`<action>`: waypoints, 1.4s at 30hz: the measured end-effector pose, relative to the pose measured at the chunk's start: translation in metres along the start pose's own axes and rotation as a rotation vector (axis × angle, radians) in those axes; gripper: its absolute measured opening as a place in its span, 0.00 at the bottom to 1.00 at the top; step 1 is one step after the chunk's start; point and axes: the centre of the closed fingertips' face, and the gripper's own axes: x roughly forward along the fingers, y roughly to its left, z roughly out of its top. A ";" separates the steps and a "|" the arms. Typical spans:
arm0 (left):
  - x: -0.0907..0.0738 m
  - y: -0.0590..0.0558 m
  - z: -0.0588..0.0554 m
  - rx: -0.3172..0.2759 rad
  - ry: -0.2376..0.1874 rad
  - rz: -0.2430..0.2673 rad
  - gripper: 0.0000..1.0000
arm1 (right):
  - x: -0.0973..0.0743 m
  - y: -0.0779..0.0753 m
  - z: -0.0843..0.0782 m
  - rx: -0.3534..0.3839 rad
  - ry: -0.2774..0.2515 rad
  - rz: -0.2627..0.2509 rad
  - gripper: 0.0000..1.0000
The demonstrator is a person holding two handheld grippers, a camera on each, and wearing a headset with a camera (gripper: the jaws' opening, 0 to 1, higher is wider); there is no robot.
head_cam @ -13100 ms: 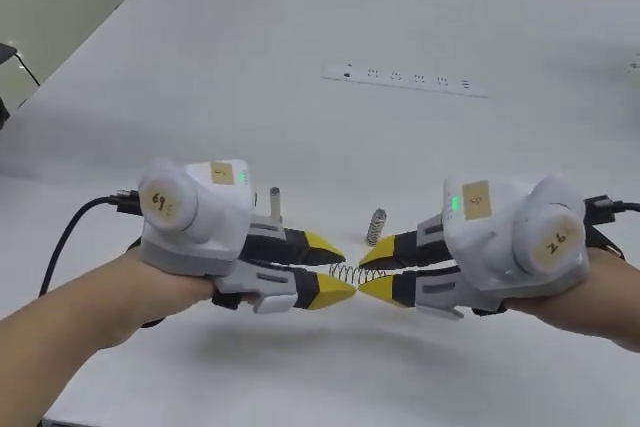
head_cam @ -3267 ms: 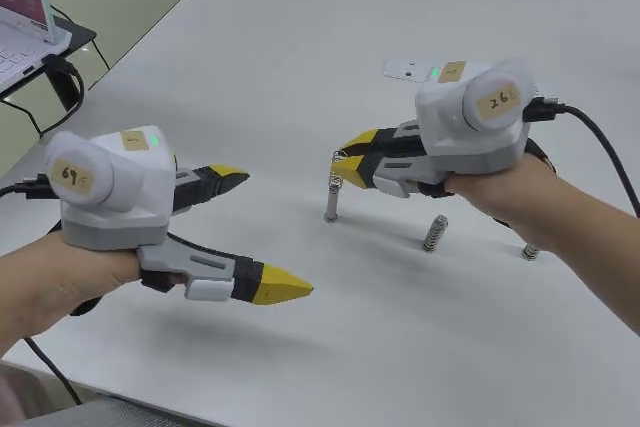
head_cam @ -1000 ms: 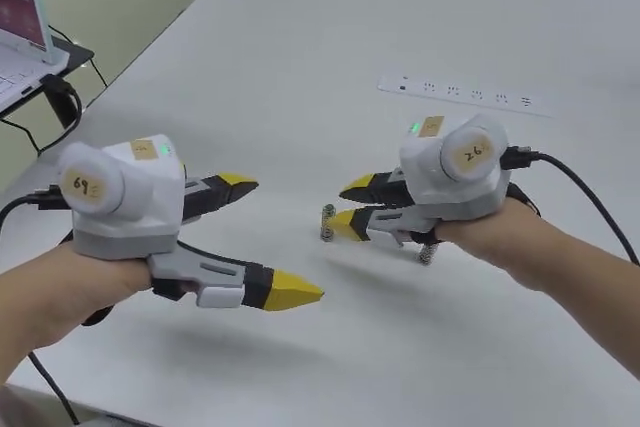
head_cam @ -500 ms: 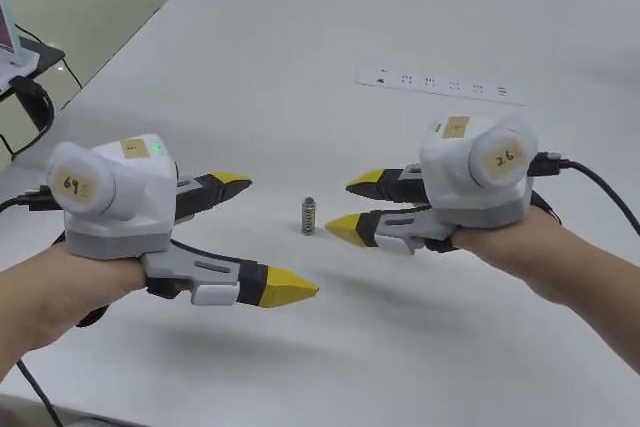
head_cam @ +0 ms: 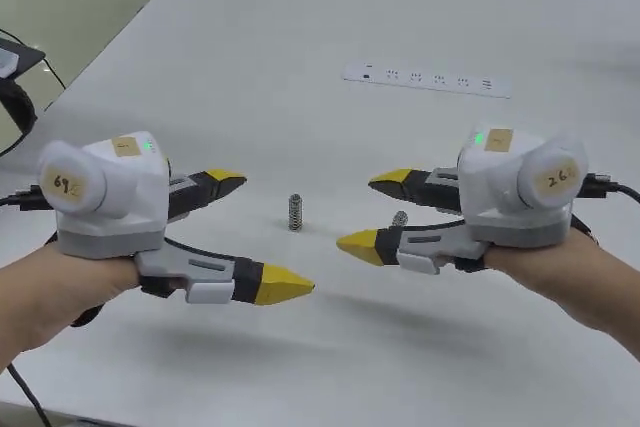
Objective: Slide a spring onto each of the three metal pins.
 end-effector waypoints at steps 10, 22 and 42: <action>0.004 -0.005 0.004 0.002 -0.006 -0.016 0.97 | -0.019 0.006 -0.006 0.037 -0.051 -0.019 0.61; 0.005 -0.012 0.009 0.013 -0.018 -0.042 0.98 | -0.052 -0.002 -0.028 0.068 -0.063 -0.087 0.76; -0.010 -0.010 0.004 -0.011 -0.031 -0.032 0.98 | -0.106 -0.012 -0.054 0.137 -0.123 -0.191 0.98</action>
